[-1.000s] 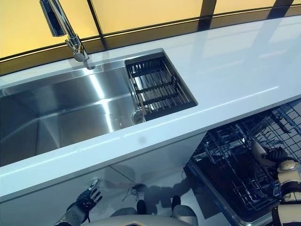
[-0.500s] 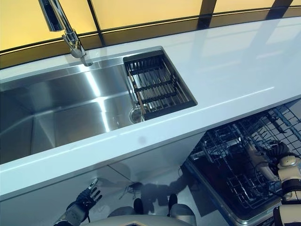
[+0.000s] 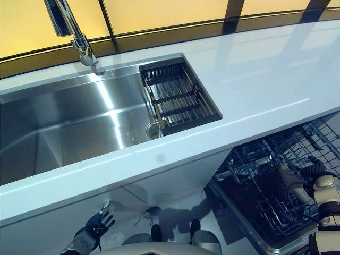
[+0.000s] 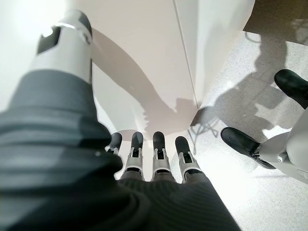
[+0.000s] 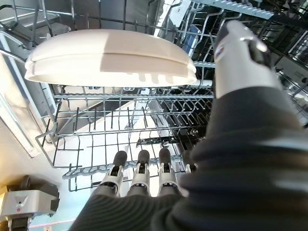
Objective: Take plates into dishwasher
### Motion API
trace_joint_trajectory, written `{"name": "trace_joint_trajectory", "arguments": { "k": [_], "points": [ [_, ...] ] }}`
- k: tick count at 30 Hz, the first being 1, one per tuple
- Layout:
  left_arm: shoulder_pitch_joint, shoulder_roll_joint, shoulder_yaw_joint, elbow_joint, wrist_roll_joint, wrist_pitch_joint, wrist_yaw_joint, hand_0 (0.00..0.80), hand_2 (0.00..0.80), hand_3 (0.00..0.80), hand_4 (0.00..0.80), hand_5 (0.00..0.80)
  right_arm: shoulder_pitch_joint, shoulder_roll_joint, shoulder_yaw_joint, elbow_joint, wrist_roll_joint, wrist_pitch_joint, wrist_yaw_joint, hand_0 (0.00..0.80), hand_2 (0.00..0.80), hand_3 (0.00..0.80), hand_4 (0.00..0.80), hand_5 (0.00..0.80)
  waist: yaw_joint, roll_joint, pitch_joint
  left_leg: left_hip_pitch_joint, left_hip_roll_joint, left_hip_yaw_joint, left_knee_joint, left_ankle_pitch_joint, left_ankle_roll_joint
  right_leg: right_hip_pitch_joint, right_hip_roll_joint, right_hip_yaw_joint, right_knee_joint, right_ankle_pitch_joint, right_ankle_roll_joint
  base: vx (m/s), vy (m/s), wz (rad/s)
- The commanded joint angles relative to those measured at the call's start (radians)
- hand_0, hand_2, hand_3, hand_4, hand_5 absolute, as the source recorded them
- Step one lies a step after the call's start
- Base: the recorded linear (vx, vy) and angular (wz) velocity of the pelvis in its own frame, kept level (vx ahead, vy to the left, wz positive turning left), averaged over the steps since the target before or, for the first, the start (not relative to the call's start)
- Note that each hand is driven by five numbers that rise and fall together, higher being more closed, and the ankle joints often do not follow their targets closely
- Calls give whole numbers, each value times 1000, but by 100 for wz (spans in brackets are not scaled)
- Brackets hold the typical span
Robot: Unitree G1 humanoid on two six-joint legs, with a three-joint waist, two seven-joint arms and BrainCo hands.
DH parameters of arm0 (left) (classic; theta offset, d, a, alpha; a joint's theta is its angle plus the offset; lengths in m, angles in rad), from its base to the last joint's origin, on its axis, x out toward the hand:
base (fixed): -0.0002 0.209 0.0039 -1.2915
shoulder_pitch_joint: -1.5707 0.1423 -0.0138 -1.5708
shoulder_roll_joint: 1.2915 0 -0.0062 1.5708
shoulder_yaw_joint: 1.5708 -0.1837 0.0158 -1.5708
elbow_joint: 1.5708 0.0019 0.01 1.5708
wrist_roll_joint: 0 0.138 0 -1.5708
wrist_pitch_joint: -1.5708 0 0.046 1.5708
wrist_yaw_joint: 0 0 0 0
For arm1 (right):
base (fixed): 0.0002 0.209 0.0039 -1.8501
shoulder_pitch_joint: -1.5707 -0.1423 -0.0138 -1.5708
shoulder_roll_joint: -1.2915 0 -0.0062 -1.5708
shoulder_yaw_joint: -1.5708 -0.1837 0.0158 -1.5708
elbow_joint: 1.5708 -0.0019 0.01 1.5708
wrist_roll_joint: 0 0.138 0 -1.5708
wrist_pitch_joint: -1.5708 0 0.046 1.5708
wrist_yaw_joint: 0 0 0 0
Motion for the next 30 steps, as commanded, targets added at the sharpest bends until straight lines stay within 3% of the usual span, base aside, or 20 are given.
{"name": "trace_joint_trajectory", "arguments": {
  "k": [1, 8, 13, 17, 24, 27, 30],
  "points": [
    [-20, 13, 10, -9, -40, -29, -22, 0, 0, 0, 0, 0, -11, -34, -28, -45, 110, -35, -63, 0, 0, 0, 0, 0, 2, -21, -51, 1, -8, -35, 11, -76, -2, 1, -3, 11, 47, -72, 73, 6, 57, 0],
    [-3, -3, 44, 21, -61, -34, -15, 0, 0, 0, 0, 0, 134, 10, -179, -146, 248, -58, -93, 0, 0, 0, 0, 0, -37, -28, -57, 3, -5, -17, 10, -78, -4, -12, 5, 34, 55, -72, 76, -2, 71, -2],
    [0, -12, 80, 40, -49, -33, -7, 0, 0, 0, 0, 0, 250, 65, -287, -181, 342, -110, -111, 0, 0, 0, 0, 0, -72, -36, -53, 10, -3, 7, 14, -81, -1, -17, 9, 56, 60, -66, 80, -13, 81, -10],
    [-6, -22, 84, 67, -49, -57, -23, 0, 0, 0, 0, 0, 297, 100, -343, -152, 374, -181, -98, 0, 0, 0, 0, 0, -95, -39, -52, 12, -5, 27, 33, -96, 3, -20, 10, 75, 56, -58, 83, -16, 118, -20],
    [-19, -30, 60, 86, -26, -71, -48, 0, 0, 0, 0, 0, 333, 132, -400, -72, 467, -217, -57, 0, 0, 0, 0, 0, -112, -45, -38, -8, -27, 50, 88, -125, 17, -57, -16, 101, 68, -14, 110, -20, 132, -14],
    [-7, -17, 55, 96, -10, -85, -59, 0, 0, 0, 0, 0, 349, 158, -421, -55, 519, -219, -24, 0, 0, 0, 0, 0, -123, -44, -19, -2, -22, 52, 70, -110, 11, -126, -30, 87, 115, 45, 146, -81, 39, -18],
    [-5, 15, 63, 85, -36, -81, -44, 0, 0, 0, 0, 0, 332, 184, -423, -33, 596, -182, -6, 0, 0, 0, 0, 0, -110, -26, -12, -12, 0, 78, 49, -84, 27, -143, -41, 40, 267, 2, 144, -198, 1, -34]
  ]
}}
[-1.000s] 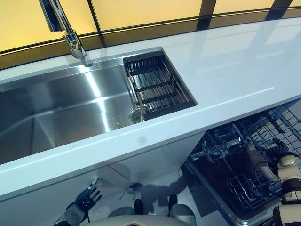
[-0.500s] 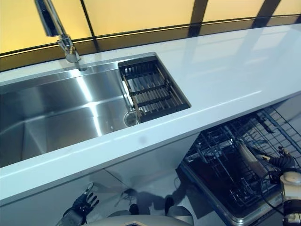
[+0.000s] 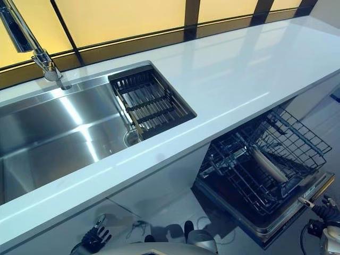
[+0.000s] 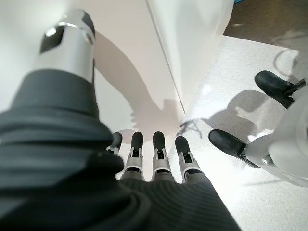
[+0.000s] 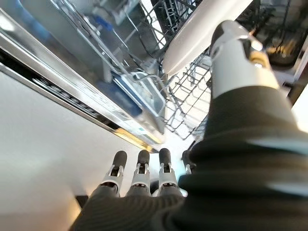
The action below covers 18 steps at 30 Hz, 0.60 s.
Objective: Take plates into dishwasher
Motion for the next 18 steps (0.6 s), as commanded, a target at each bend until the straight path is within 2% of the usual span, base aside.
{"name": "trace_joint_trajectory", "arguments": {
  "k": [1, 3, 4, 5, 6, 11, 15, 18],
  "points": [
    [-73, 39, 4, 4, -15, -50, -21, 0, 0, 0, 0, 0, -99, -5, -30, 39, 124, -17, 9, 0, 0, 0, 0, 0, 13, 32, 21, -33, 10, -40, 54, -59, 13, -60, -58, -93, 270, -75, 87, -216, -30, -40],
    [-79, 46, 16, 13, -25, -52, -21, 0, 0, 0, 0, 0, -117, 6, -29, 71, 162, -1, 20, 0, 0, 0, 0, 0, 27, 41, 13, -51, 16, -34, 63, -57, 15, -45, -62, -107, 311, -112, 74, -189, -79, -29],
    [-86, 52, 32, 25, -30, -50, -22, 0, 0, 0, 0, 0, -136, 21, -29, 104, 192, 22, 31, 0, 0, 0, 0, 0, 41, 40, 0, -78, 20, -36, 87, -57, 13, -3, -57, -98, 291, -150, 64, -119, -97, -32],
    [-87, 52, 33, 26, -31, -51, -22, 0, 0, 0, 0, 0, -139, 23, -29, 109, 197, 23, 32, 0, 0, 0, 0, 0, 44, 38, -2, -84, 20, -38, 92, -58, 12, 6, -57, -96, 280, -155, 63, -159, -199, -44],
    [-92, 54, 42, 42, -39, -54, -25, 0, 0, 0, 0, 0, -154, 37, -24, 146, 234, 21, 56, 0, 0, 0, 0, 0, 70, 23, -11, -123, 22, -45, 132, -64, 4, 72, -62, -110, 204, -189, 50, -90, -172, -34],
    [-111, 55, 78, 42, -37, -52, -17, 0, 0, 0, 0, 0, -175, 47, -20, 218, 255, 56, 117, 0, 0, 0, 0, 0, 96, 0, -14, -167, 47, -56, 167, -54, -19, 124, -45, -101, 111, -219, 30, -92, -190, -54],
    [-124, 42, 74, 25, -38, -64, -15, 0, 0, 0, 0, 0, -184, 49, -19, 260, 280, 54, 127, 0, 0, 0, 0, 0, 106, 1, -10, -193, 55, -81, 150, -28, -29, 126, -22, -84, 105, -234, 11, -126, -142, 5],
    [-129, 41, 68, 29, -47, -85, -18, 0, 0, 0, 0, 0, -176, 52, -26, 289, 303, 68, 153, 0, 0, 0, 0, 0, 106, 5, -8, -194, 58, -100, 134, -15, -37, 125, -8, -91, 113, -247, -5, -100, -137, 5]
  ]
}}
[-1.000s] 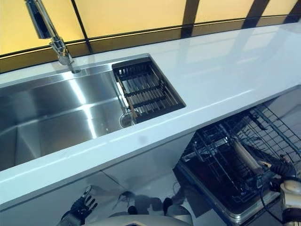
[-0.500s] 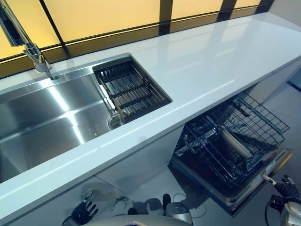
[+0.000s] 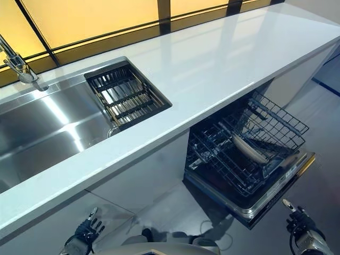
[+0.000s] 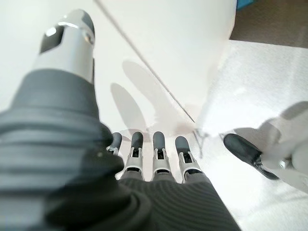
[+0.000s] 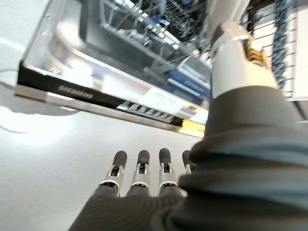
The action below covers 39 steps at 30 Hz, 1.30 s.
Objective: Take plates into dishwasher
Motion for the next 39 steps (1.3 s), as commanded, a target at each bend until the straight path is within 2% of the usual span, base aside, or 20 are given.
{"name": "trace_joint_trajectory", "arguments": {
  "k": [1, 5, 14, 25, 32, 39],
  "points": [
    [-44, 11, 24, 0, -40, -47, -11, 0, 0, 0, 0, 0, -49, -26, -30, 26, 70, -12, 28, 0, 0, 0, 0, 0, -5, -22, 12, -73, -38, -32, 35, -45, 38, 7, 1, 28, 113, -80, 28, -107, -126, 6],
    [-36, 17, 36, -11, -45, -52, -27, 0, 0, 0, 0, 0, -35, -11, -45, 42, 103, -4, 55, 0, 0, 0, 0, 0, -12, -5, 25, -67, -27, -50, 22, -29, 27, 1, 19, 26, 139, -102, 8, -64, -122, 9],
    [-29, 32, 61, -58, -52, -40, -10, 0, 0, 0, 0, 0, -42, 6, -26, 56, 82, -13, 34, 0, 0, 0, 0, 0, -12, 34, 51, -96, -1, -68, 36, 3, -1, -11, 26, 0, 169, -124, -15, -62, -110, 10],
    [-57, 36, 29, -126, -115, -36, 3, 0, 0, 0, 0, 0, -95, -14, 36, 56, 40, -48, 27, 0, 0, 0, 0, 0, -20, 113, 127, -173, 16, -80, 82, 36, -31, -105, 7, -29, 283, -175, -43, -111, -48, 4],
    [-73, 15, 4, -159, -148, -34, 2, 0, 0, 0, 0, 0, -147, -34, 91, 50, -9, -94, 96, 0, 0, 0, 0, 0, -18, 171, 174, -197, 11, -81, 95, 43, -36, -162, -10, -41, 363, -214, -58, -90, 17, 3],
    [-64, -1, -11, -171, -148, -36, 5, 0, 0, 0, 0, 0, -202, -33, 153, 12, 0, -157, 244, 0, 0, 0, 0, 0, -4, 199, 189, -197, -8, -88, 106, 40, -34, -188, -35, -64, 436, -247, -68, -38, 13, 9]
  ]
}}
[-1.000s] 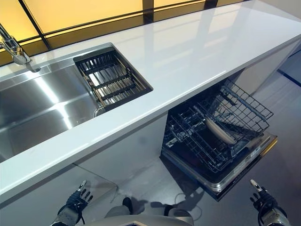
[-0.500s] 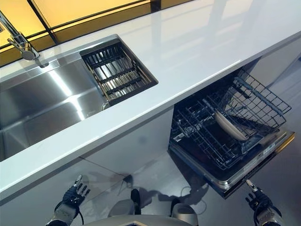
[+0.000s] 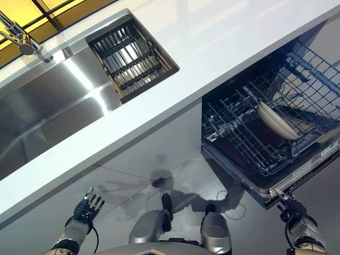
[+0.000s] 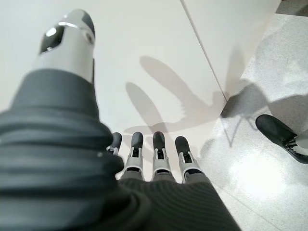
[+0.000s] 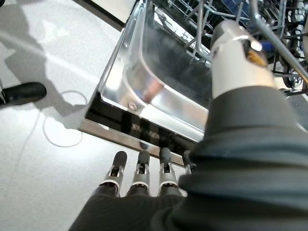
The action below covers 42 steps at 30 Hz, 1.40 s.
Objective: Take plates into dishwasher
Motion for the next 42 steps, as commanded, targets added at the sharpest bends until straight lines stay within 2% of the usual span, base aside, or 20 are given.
{"name": "trace_joint_trajectory", "arguments": {
  "k": [1, 5, 12, 19, 31, 42],
  "points": [
    [-12, -15, -31, -31, -22, -33, 1, 0, 0, 0, 0, 0, -97, -12, 58, -50, 18, -79, 149, 0, 0, 0, 0, 0, 2, 25, -33, -88, -3, 8, 33, 7, -28, -16, 1, -24, 124, -115, -46, 13, 26, 5],
    [12, -37, -31, -19, 2, -28, -10, 0, 0, 0, 0, 0, -125, -12, 75, -102, 45, -110, 248, 0, 0, 0, 0, 0, 9, 40, -46, -60, -12, 6, 16, 9, -29, 0, -4, -30, 129, -120, -48, 48, 45, 3],
    [52, -60, -39, -9, 34, -20, -25, 0, 0, 0, 0, 0, -159, -9, 107, -218, 81, -110, 293, 0, 0, 0, 0, 0, 19, 51, -75, -22, -14, 11, 6, 20, -31, 37, -14, -42, 117, -117, -49, 83, 36, 1],
    [86, -79, -56, 0, 57, -14, -34, 0, 0, 0, 0, 0, -235, -12, 120, -331, 162, -58, 273, 0, 0, 0, 0, 0, 24, 72, -92, 7, -12, 12, 15, 36, -37, 60, -26, -47, 135, -118, -55, 81, 35, 0],
    [133, -86, -46, 4, 82, -5, -43, 0, 0, 0, 0, 0, -322, 3, 143, -447, 254, -51, 201, 0, 0, 0, 0, 0, 47, 95, -123, 51, -9, 15, 2, 49, -40, 120, -32, -68, 102, -96, -52, 67, 18, 10],
    [151, -76, -33, 18, 116, 3, -51, 0, 0, 0, 0, 0, -391, 18, 171, -460, 267, -55, 134, 0, 0, 0, 0, 0, 82, 81, -156, 74, -17, 3, -10, 55, -42, 176, -22, -94, 61, -85, -51, 63, -7, 12]
  ]
}}
